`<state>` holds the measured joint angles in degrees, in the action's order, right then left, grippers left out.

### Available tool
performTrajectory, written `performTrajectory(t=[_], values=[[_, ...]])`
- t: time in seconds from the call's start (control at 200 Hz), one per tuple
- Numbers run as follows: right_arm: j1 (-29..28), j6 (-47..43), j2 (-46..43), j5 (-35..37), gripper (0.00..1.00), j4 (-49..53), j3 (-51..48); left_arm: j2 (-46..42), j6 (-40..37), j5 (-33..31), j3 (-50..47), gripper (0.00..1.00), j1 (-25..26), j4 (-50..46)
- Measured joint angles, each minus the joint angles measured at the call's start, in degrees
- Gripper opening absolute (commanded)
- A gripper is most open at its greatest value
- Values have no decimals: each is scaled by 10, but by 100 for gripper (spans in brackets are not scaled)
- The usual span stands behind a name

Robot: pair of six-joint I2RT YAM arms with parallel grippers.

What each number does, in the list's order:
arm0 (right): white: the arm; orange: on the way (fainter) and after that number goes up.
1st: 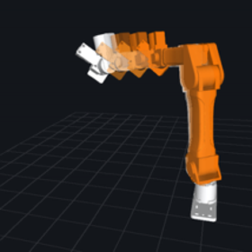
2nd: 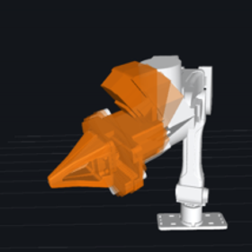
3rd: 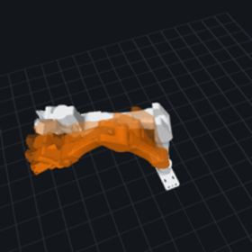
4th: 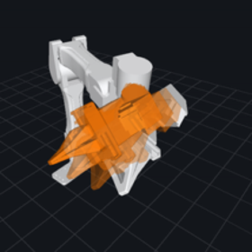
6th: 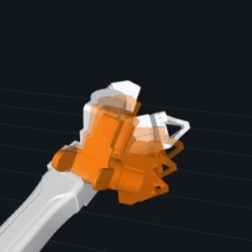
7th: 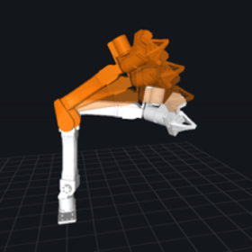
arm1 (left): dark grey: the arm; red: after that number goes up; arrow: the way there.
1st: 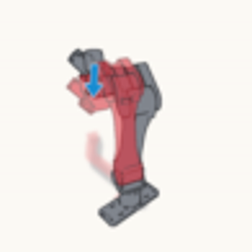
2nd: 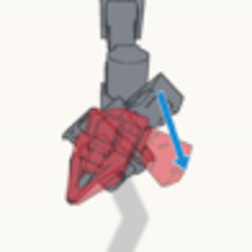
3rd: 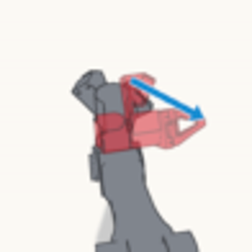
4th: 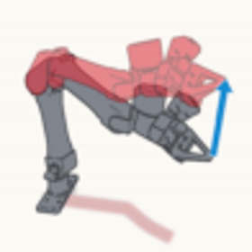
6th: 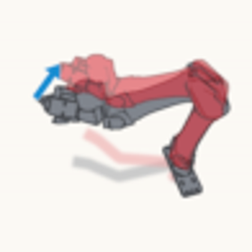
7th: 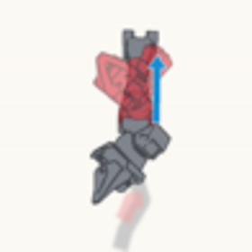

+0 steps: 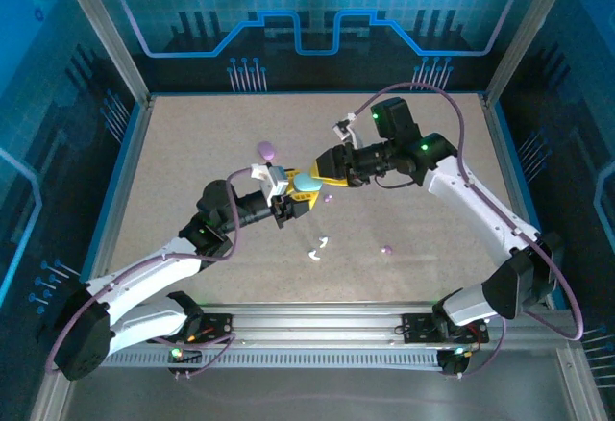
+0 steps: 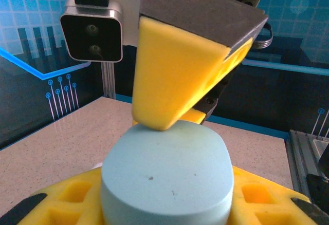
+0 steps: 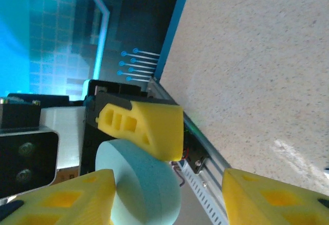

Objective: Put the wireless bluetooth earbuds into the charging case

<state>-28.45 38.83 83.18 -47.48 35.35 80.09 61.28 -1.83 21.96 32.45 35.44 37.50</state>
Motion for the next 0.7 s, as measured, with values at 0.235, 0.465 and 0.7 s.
performTrajectory(t=[0.235,0.465,0.7], values=[[-6,28,1,-67,52,-50,-28,0,4,4,2,31,0,-2],[-13,32,2,-100,39,-66,-29,0,4,4,9,31,0,3],[-7,40,2,-102,17,-70,-35,0,3,3,9,37,0,-2]])
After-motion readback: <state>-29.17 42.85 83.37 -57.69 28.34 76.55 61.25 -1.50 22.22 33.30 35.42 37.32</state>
